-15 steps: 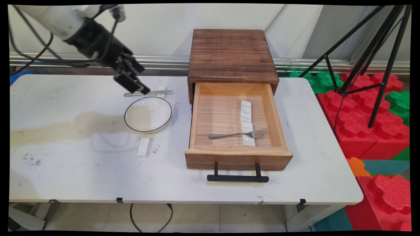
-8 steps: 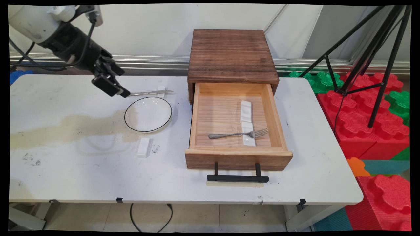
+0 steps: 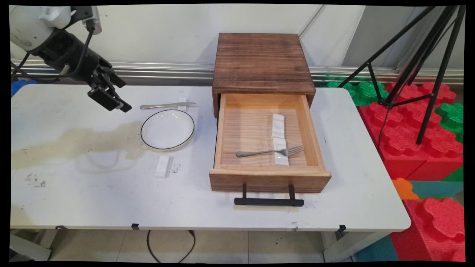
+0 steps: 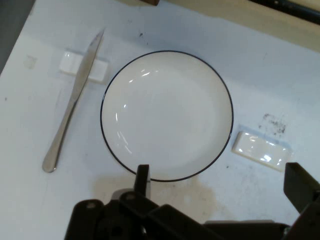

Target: Pick up the knife from the left of the white plate

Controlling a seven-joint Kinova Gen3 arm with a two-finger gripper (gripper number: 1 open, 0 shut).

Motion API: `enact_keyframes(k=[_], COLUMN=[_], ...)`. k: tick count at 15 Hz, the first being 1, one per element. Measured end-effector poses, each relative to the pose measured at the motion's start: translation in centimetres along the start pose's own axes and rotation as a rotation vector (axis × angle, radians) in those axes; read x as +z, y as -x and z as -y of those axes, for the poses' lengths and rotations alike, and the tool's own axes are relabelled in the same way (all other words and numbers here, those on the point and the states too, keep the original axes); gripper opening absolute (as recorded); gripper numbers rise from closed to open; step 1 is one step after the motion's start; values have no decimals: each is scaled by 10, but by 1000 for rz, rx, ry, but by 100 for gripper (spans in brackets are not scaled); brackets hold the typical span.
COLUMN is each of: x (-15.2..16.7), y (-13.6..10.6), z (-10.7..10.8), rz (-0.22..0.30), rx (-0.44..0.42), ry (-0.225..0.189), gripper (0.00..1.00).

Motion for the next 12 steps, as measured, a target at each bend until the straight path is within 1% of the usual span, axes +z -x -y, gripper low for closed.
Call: enact_keyframes(k=[3,6,12], x=[3,8,27], y=[4,5,-8], z=[9,19,46], rz=[12,22,52], rx=[8,9,27], ry=[-4,-17,-41], gripper=[100,100,100])
